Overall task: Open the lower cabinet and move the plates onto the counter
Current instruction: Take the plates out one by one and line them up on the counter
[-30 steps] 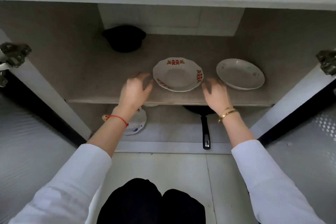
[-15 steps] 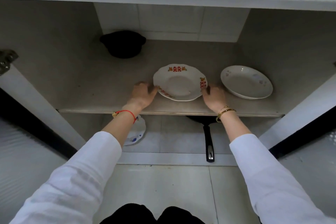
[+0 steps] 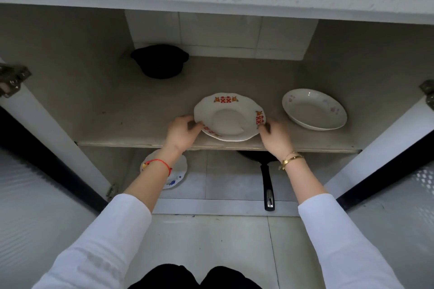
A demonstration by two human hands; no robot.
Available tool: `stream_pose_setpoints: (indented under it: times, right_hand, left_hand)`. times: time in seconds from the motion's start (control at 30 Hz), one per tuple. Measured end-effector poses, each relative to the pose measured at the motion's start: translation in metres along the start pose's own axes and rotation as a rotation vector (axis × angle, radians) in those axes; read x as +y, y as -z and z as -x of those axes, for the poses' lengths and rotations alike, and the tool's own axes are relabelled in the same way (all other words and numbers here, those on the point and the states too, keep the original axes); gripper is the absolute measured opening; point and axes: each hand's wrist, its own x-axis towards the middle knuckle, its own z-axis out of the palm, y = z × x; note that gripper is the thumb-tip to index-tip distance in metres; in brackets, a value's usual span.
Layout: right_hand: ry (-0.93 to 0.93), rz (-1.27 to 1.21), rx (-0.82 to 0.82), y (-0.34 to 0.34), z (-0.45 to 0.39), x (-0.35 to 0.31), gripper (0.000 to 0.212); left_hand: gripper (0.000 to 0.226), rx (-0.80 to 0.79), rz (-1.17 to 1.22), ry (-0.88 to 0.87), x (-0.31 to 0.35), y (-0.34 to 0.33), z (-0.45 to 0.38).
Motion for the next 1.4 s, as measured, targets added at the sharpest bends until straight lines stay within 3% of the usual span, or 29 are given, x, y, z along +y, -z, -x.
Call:
stream_pose_setpoints:
  times: [0.17, 0.63, 0.87, 1.13, 1.4]
  right_hand:
    - [0.070, -0.068, 0.022, -0.002, 0.043, -0.006, 0.024]
    - [0.181, -0.161, -0.006, -0.009, 0.139, -0.030, 0.025]
    - [0.121, -0.183, -0.044, -0.021, 0.148, -0.035, 0.029]
    - [-0.012, -0.190, -0.118, 0.020, 0.173, -0.093, 0.033]
    - [-0.157, -0.155, -0.218, 0.099, 0.235, -0.176, 0.029]
  left_hand:
    - [0.026, 0.113, 0.051, -0.050, -0.002, 0.015, 0.046]
    - [0.031, 0.197, 0.143, -0.065, -0.019, 0.052, 0.154]
    - [0.034, 0.192, 0.216, -0.033, -0.028, 0.060, 0.162]
    - [0.035, 0.117, 0.284, 0.115, 0.014, 0.109, 0.185]
    - [0.031, 0.042, 0.325, 0.357, 0.104, 0.192, 0.254]
